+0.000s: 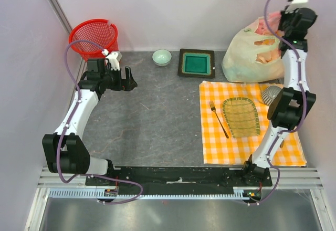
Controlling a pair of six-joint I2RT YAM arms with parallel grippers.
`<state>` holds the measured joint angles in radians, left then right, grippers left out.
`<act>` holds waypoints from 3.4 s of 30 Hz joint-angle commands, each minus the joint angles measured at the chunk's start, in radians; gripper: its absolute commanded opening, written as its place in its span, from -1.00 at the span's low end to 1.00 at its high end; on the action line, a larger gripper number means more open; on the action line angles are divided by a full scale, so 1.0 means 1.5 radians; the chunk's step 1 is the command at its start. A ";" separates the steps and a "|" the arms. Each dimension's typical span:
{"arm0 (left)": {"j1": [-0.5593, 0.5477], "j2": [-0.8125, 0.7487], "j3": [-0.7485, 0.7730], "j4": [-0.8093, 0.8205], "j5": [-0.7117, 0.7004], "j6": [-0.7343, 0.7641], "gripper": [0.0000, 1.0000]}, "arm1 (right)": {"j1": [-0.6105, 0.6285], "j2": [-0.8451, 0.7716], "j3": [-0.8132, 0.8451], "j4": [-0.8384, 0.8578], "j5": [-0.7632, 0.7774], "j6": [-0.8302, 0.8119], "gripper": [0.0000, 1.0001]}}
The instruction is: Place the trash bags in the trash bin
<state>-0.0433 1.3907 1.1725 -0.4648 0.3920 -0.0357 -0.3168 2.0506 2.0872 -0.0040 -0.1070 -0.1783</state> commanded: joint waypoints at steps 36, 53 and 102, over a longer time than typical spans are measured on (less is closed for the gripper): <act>-0.041 0.019 0.043 0.003 -0.018 0.023 0.98 | -0.029 -0.079 -0.022 0.100 -0.150 0.305 -1.00; 0.049 -0.012 0.105 -0.020 0.100 -0.017 0.98 | 0.055 -0.243 -0.068 0.195 -0.256 0.379 -1.00; 0.063 0.098 -0.115 -0.073 0.062 0.698 0.53 | 0.612 0.003 -0.461 -0.163 -0.222 0.101 0.30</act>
<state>0.0483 1.4895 1.0313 -0.6479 0.5365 0.9333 0.6022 2.0537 1.3933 -0.2718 -0.4679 -0.0437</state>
